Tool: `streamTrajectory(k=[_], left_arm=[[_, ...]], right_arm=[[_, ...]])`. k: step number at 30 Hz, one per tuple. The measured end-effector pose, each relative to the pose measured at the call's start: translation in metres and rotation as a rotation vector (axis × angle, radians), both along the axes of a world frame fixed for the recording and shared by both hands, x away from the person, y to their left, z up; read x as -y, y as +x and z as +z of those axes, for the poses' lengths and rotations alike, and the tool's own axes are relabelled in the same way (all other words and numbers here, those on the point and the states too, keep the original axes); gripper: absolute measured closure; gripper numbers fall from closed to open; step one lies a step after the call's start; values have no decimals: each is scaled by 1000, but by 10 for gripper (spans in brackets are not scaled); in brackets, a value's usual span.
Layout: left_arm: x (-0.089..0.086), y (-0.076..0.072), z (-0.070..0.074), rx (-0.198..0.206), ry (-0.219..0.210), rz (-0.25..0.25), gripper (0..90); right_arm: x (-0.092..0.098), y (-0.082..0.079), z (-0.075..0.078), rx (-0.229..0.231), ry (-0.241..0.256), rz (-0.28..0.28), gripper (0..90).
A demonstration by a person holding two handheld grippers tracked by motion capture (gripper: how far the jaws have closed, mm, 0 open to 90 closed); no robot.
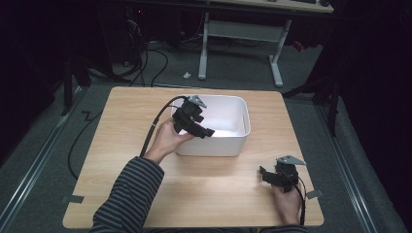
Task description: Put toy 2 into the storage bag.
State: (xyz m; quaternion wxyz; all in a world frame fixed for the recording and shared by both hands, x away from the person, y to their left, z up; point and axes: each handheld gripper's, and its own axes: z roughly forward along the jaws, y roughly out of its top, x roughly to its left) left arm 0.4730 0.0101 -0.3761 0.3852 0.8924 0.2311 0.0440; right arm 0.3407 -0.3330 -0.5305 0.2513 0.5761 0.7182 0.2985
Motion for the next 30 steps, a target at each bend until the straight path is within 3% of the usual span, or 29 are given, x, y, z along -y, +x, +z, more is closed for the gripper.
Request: streamTrajectory(k=[7, 12, 18, 30], left_arm=[[-18, -7, 10, 42, -25, 43, 273], [-43, -17, 18, 93, -66, 101, 272], [-81, -30, 23, 117, -109, 161, 271], [-136, -53, 15, 139, -156, 282, 269]], right_arm=[[0, 0, 0, 1, -1, 2, 251], [0, 0, 0, 1, -1, 2, 251], [0, 0, 0, 1, -1, 1, 251], [0, 0, 0, 2, -3, 3, 251]])
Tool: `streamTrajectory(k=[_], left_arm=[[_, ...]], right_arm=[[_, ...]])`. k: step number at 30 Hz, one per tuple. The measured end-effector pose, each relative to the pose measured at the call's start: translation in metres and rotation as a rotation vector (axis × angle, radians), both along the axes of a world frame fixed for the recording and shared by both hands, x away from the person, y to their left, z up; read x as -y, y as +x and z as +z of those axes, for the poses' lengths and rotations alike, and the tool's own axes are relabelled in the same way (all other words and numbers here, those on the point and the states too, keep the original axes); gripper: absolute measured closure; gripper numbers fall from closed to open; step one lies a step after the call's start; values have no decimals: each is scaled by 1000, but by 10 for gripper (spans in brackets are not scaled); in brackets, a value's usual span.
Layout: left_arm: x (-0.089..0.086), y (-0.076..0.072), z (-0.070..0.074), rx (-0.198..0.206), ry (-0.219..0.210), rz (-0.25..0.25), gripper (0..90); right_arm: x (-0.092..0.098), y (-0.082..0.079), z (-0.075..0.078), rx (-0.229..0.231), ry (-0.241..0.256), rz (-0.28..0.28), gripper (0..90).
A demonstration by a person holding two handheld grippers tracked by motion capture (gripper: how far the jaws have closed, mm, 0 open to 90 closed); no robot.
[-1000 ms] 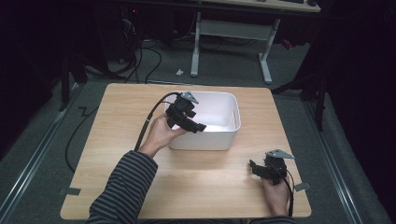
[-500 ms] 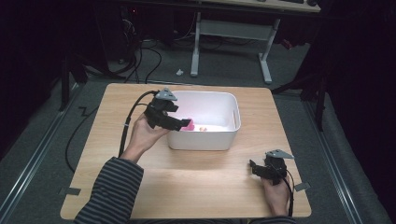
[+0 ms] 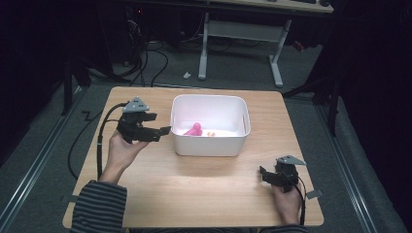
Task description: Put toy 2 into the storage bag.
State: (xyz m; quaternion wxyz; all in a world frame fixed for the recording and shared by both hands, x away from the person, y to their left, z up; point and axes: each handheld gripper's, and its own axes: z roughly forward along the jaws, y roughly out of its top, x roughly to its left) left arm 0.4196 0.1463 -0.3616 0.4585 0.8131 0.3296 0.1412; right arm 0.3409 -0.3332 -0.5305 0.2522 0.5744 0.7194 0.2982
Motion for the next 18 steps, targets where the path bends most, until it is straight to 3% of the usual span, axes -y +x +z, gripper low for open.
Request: streamTrajectory(k=[7, 10, 15, 18], left_arm=[[-30, -17, -16, -9, -42, 64, 269], [-44, -26, -30, -17, -55, 108, 268], [-61, -40, -62, -38, -68, 183, 263], [-66, -47, -88, -55, -42, 240, 259]], right_arm=[[0, 0, 0, 0, 0, 0, 251], [0, 0, 0, 0, 0, 0, 251], [0, 0, 0, 0, 0, 0, 251], [0, 0, 0, 0, 0, 0, 251]])
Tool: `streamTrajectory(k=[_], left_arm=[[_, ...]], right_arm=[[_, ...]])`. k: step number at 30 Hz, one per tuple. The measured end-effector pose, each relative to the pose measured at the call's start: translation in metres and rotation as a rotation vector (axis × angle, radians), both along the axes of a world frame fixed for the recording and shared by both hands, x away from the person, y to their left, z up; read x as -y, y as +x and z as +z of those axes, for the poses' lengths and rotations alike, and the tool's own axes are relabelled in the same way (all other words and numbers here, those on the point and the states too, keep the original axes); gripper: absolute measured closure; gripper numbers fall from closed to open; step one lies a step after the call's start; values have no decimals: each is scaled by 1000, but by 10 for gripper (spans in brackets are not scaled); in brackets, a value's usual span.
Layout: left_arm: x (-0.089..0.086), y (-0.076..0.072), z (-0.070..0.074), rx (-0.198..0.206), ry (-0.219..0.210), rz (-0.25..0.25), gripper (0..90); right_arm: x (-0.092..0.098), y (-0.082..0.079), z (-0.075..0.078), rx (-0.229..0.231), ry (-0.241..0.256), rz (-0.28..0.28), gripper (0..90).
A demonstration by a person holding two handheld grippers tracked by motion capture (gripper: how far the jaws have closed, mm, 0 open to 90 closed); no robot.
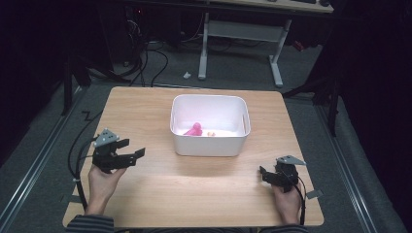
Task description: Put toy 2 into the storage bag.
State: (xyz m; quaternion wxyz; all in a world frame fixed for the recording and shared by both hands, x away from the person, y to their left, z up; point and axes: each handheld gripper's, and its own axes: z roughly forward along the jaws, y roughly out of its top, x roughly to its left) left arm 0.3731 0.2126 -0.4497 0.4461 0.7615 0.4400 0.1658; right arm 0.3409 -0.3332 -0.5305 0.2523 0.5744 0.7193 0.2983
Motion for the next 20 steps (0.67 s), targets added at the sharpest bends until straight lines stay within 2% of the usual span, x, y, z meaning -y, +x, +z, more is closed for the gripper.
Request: streamTrajectory(k=[2, 4, 8, 9, 10, 11, 13, 15, 20], left_arm=[[-3, -2, -19, -23, 8, 31, 256], [-4, -2, -39, -42, 37, 73, 249], [-3, 2, -64, -54, 100, 131, 243], [-3, 2, -66, -52, 108, 139, 240], [-2, 3, -72, -49, 134, 154, 238], [-1, 4, -75, -51, 143, 161, 229], [2, 6, -86, -72, 192, 171, 220], [3, 6, -88, -79, 197, 167, 174], [4, 5, -88, -81, 193, 155, 178]], right_arm=[[0, 0, 0, 0, 0, 0, 251], [0, 0, 0, 0, 0, 0, 251], [0, 0, 0, 0, 0, 0, 251], [0, 0, 0, 0, 0, 0, 251], [0, 0, 0, 0, 0, 0, 251], [0, 0, 0, 0, 0, 0, 252], [0, 0, 0, 0, 0, 0, 251], [0, 0, 0, 3, -2, 3, 252], [0, 0, 0, 0, 2, -2, 252]])
